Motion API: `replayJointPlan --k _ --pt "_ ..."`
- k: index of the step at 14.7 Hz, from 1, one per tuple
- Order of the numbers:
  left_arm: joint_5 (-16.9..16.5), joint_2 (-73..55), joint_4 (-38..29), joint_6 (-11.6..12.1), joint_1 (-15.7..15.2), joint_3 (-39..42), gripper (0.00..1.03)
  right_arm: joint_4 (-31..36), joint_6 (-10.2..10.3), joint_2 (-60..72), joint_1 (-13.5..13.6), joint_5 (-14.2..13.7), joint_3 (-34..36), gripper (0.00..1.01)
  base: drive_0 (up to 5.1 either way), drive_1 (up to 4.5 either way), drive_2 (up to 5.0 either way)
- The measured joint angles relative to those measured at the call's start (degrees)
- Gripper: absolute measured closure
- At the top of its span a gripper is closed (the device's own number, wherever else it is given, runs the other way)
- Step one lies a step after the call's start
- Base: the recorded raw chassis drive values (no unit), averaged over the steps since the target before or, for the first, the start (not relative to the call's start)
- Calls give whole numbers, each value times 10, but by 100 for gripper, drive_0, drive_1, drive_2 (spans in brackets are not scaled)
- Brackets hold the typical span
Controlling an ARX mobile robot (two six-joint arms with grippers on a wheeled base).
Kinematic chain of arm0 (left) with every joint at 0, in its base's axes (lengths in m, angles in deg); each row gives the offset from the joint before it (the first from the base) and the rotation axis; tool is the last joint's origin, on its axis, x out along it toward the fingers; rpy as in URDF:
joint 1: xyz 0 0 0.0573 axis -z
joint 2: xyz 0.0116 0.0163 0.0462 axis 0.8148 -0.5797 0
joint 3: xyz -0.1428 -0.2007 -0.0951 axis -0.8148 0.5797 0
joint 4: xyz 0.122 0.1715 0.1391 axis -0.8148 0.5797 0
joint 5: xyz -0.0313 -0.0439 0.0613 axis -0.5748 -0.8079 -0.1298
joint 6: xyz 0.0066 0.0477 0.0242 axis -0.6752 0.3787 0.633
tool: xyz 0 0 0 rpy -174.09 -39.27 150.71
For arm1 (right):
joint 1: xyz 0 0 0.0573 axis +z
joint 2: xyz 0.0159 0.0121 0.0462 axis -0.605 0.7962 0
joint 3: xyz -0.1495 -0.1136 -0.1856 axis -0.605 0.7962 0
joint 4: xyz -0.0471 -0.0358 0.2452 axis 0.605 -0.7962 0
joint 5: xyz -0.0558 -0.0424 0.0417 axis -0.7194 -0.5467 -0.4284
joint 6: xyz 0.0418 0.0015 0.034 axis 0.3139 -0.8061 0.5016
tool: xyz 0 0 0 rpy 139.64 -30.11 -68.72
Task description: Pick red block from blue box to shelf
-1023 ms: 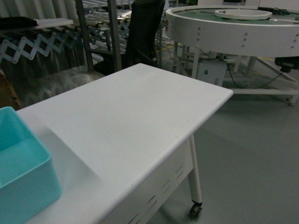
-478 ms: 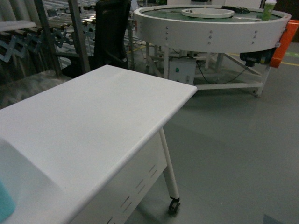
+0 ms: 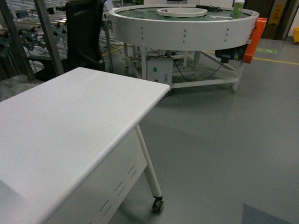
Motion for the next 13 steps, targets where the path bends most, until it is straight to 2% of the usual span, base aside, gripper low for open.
replayJointPlan --k 13 --pt "0 0 0 0 0 0 5 0 0 0 0 0 0 73 -141 -141 -141"
